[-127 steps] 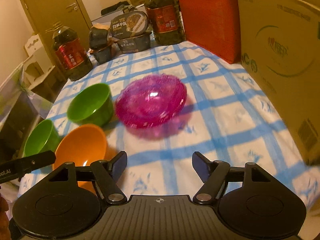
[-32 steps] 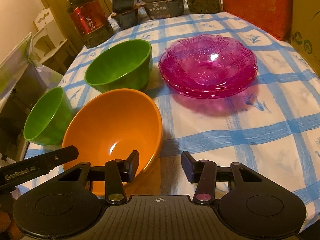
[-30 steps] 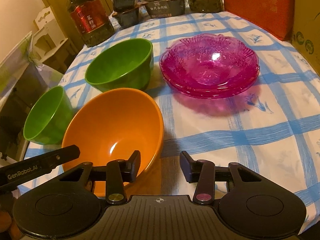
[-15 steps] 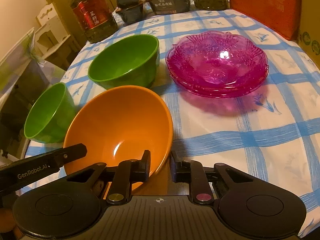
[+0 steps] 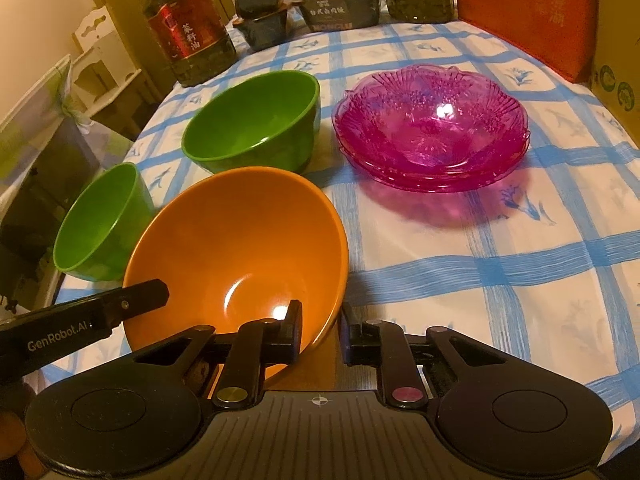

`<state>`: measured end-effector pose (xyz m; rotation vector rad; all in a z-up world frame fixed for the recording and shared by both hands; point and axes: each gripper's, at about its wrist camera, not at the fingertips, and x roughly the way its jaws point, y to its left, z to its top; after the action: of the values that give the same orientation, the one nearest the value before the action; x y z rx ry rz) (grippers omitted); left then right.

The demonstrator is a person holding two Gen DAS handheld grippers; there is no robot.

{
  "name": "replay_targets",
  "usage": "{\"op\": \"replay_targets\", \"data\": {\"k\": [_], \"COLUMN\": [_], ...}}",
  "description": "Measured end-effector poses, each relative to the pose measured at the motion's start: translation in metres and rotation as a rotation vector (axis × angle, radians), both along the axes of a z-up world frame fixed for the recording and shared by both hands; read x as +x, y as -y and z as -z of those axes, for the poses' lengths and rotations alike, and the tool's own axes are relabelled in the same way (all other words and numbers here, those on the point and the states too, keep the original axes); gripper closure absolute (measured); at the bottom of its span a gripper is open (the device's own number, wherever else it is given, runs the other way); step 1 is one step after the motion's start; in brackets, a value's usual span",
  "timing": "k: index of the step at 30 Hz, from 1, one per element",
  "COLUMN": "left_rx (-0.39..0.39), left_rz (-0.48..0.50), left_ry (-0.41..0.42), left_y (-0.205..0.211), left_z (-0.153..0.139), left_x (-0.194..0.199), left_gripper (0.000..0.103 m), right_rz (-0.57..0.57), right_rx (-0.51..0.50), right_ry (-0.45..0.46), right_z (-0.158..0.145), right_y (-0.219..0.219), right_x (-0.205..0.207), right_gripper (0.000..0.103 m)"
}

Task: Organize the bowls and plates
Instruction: 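Lift the orange bowl with both tools and carry it over the small green bowl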

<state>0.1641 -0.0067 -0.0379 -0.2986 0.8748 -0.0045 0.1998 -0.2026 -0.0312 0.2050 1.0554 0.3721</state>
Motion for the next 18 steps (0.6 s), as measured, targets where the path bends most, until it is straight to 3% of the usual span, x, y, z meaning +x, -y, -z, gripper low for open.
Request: {"op": "replay_targets", "data": {"k": [18], "left_rx": [-0.008], "left_rz": [0.003], "left_ry": [0.065], "left_y": [-0.009], "left_z": [-0.049], "left_x": [0.008], "left_gripper": [0.092], "right_rz": [-0.009], "right_rx": [0.005], "right_ry": [0.076], "right_z": [-0.052], "right_y": [-0.006], "right_x": [0.011], "right_gripper": [0.084]}}
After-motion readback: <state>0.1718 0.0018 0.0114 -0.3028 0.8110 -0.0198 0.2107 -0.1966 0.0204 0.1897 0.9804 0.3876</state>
